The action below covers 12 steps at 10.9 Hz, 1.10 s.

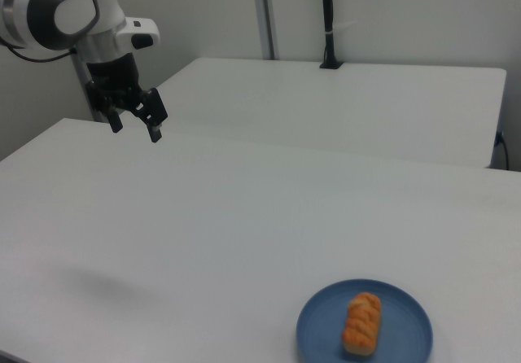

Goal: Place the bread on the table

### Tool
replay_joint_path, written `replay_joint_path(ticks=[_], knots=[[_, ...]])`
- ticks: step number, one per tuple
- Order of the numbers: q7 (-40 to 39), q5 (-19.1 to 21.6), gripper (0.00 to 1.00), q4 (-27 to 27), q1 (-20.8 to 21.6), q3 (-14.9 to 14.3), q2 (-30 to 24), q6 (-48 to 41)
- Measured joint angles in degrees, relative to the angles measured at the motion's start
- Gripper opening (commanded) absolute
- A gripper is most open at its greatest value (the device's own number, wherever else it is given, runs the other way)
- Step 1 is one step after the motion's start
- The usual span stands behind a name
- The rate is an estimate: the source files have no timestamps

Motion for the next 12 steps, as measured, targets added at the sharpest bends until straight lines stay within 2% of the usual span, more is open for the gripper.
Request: replay_joint_path(ticks=[5, 9, 12], knots=[[-1.8, -0.2, 1.0, 0.0, -0.5, -0.4, 0.0, -0.1], [-18.3, -0.4, 1.0, -0.2, -5.0, -0.5, 0.0, -4.2], [-28.4, -2.6, 1.0, -0.2, -9.5, -0.7, 0.0, -5.9]])
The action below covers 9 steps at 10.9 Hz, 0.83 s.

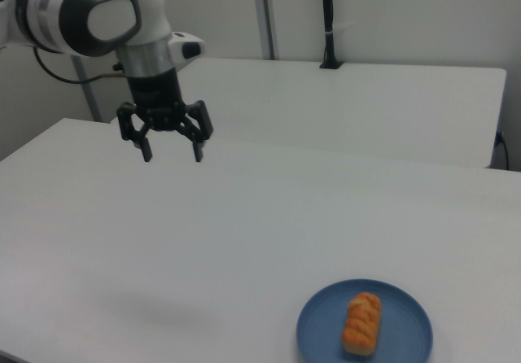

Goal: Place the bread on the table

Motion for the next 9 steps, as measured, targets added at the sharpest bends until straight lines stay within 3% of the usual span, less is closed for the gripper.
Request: replay_joint_path(ticks=[2, 5, 9], knots=[[-3.3, -0.7, 1.0, 0.2, -1.9, -1.9, 0.2, 0.0], [-9.1, -0.9, 1.0, 3.2, -2.2, -9.9, 3.3, 0.8], [-13.9, -0.8, 1.0, 4.0, -2.7, -19.3, 9.9, 10.9]])
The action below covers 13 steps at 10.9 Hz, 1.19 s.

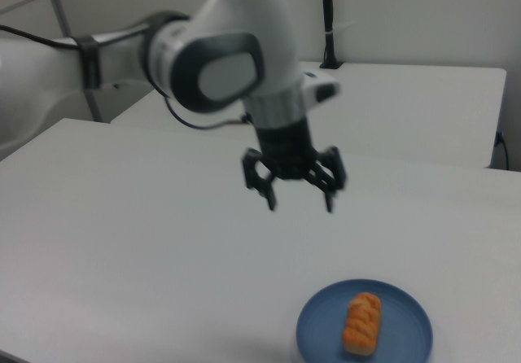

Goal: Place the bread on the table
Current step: 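Move the open gripper over the bread roll on the blue plate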

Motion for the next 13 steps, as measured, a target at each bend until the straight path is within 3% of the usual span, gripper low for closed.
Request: replay_joint_path(ticks=[2, 13], knots=[[-2.6, 1.2, 1.0, -0.6, -0.7, -2.8, 3.6, 3.7], [-3.0, 2.1, 1.0, -6.5, -4.6, -3.7, 17.6, 21.7]])
